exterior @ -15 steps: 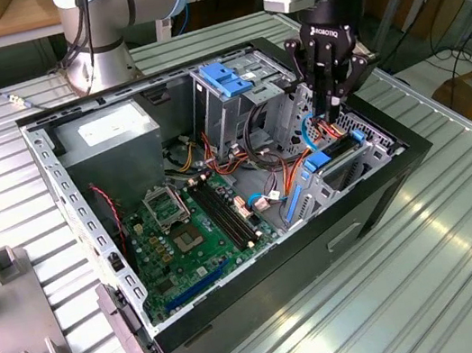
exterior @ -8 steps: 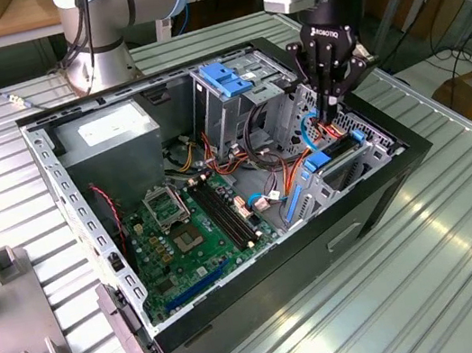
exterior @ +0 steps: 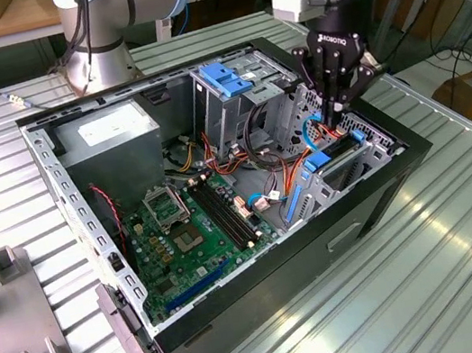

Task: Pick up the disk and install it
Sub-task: 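Insert the second disk wire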

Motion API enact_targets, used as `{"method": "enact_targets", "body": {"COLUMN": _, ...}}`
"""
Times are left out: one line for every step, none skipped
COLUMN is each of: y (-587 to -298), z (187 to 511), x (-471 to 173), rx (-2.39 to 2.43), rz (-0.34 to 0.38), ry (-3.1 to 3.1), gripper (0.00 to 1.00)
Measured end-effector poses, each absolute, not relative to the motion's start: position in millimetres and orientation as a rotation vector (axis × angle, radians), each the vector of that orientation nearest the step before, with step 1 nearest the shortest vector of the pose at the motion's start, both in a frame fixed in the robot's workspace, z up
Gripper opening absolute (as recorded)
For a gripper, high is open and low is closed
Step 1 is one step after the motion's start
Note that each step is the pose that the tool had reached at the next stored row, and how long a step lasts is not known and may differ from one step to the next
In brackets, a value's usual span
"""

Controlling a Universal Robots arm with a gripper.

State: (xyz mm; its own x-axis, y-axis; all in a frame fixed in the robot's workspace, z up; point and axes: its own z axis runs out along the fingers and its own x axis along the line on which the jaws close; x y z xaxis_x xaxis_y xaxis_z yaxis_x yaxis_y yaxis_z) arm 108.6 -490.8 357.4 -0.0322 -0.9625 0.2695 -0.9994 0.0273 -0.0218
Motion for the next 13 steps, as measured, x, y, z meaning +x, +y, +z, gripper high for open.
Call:
{"method": "enact_targets", "body": {"y": -492.5, "z": 357.2, "x": 108.2, "rx": 2.055, "rz": 0.300, "ry": -2.116, "gripper": 0.16}}
{"method": "enact_targets", "body": {"y": -495.1, "z": 356.7, "x": 107.4, "rx": 2.059, "rz": 0.300, "ry": -2.116, "gripper": 0.16}}
{"method": "enact_targets", "body": {"y": -496.5, "z": 356.6, "x": 106.9, "rx": 2.062, "rz": 0.301, "ry": -2.115, "gripper": 0.16}}
{"method": "enact_targets", "body": {"y": -497.9, "z": 356.3, "x": 106.2, "rx": 2.065, "rz": 0.303, "ry": -2.113, "gripper": 0.16}}
{"method": "enact_targets", "body": {"y": -500.4, "z": 355.7, "x": 105.1, "rx": 2.073, "rz": 0.307, "ry": -2.110, "gripper": 0.16}}
{"method": "enact_targets", "body": {"y": -501.8, "z": 355.2, "x": 104.4, "rx": 2.078, "rz": 0.308, "ry": -2.107, "gripper": 0.16}}
{"method": "enact_targets", "body": {"y": -502.8, "z": 354.8, "x": 103.9, "rx": 2.082, "rz": 0.308, "ry": -2.106, "gripper": 0.16}}
{"method": "enact_targets", "body": {"y": -504.6, "z": 354.0, "x": 102.9, "rx": 2.089, "rz": 0.308, "ry": -2.104, "gripper": 0.16}}
{"method": "enact_targets", "body": {"y": -505.5, "z": 353.6, "x": 102.4, "rx": 2.092, "rz": 0.307, "ry": -2.103, "gripper": 0.16}}
{"method": "enact_targets", "body": {"y": -506.9, "z": 353.1, "x": 101.8, "rx": 2.096, "rz": 0.304, "ry": -2.103, "gripper": 0.16}}
{"method": "enact_targets", "body": {"y": -509.1, "z": 352.5, "x": 101.2, "rx": 2.103, "rz": 0.299, "ry": -2.105, "gripper": 0.16}}
{"method": "enact_targets", "body": {"y": -510.8, "z": 352.1, "x": 101.1, "rx": 2.107, "rz": 0.295, "ry": -2.106, "gripper": 0.16}}
{"method": "enact_targets", "body": {"y": -512.7, "z": 351.7, "x": 101.0, "rx": 2.112, "rz": 0.289, "ry": -2.110, "gripper": 0.16}}
